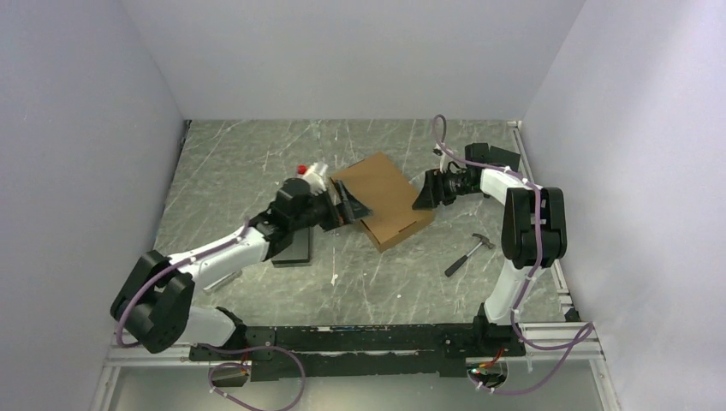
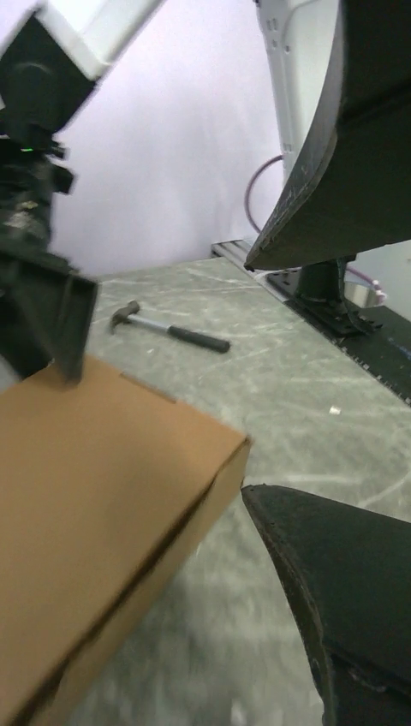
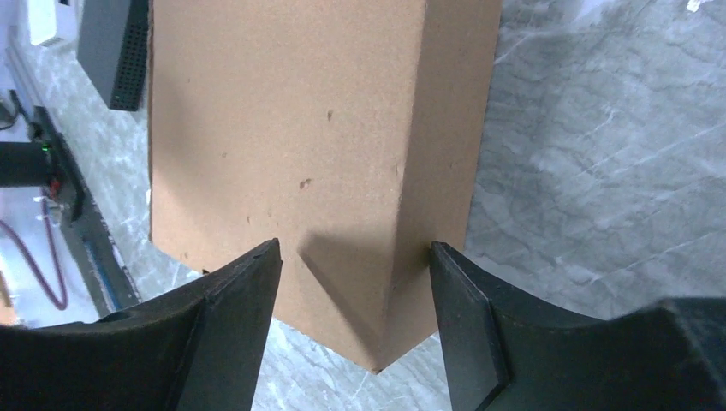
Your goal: Fold the paper box
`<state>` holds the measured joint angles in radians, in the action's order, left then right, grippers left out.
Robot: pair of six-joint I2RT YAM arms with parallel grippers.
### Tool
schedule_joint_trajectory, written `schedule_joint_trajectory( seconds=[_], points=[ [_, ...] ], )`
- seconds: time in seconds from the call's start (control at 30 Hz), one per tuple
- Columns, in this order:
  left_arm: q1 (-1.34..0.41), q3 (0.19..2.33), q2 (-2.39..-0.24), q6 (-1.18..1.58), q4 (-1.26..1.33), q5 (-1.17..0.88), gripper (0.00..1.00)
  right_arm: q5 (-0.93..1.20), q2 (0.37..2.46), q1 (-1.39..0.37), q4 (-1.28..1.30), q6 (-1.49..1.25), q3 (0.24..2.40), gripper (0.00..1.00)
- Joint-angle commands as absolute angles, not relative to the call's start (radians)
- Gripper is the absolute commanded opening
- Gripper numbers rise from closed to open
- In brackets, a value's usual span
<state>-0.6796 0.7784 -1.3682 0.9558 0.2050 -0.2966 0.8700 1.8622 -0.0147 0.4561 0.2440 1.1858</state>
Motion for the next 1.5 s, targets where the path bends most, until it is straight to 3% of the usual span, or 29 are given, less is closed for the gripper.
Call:
schedule_joint_trajectory(
  seconds=[0.0,0.17,0.33,0.47,0.77,1.07,1.47],
  points=[
    [-0.502,0.649,-1.379,0.999,0.406,-0.435,0.99,0.975,1.841,0.029,0.391,0.172,1.155,0.70],
    [-0.429,0.657,-1.486,1.008,0.501,-0.514,1.00,1.001,1.859,0.040,0.345,0.121,1.133,0.73],
    [-0.420,0.709,-1.569,0.977,0.459,-0.467,0.99,1.001,1.913,0.040,0.342,0.110,1.138,0.72],
    [-0.419,0.744,-1.640,0.994,0.460,-0.444,1.00,1.025,1.947,0.045,0.343,0.095,1.141,0.65],
    [-0.419,0.813,-1.794,1.020,0.528,-0.454,1.00,1.022,1.990,0.086,0.352,0.073,1.137,0.35],
    [-0.408,0.816,-1.873,1.097,0.662,-0.467,0.99,0.972,2.036,0.102,0.378,0.077,1.148,0.27],
    [-0.408,0.813,-1.950,1.183,0.741,-0.456,0.99,0.936,2.054,0.119,0.383,0.072,1.150,0.24]
  ],
)
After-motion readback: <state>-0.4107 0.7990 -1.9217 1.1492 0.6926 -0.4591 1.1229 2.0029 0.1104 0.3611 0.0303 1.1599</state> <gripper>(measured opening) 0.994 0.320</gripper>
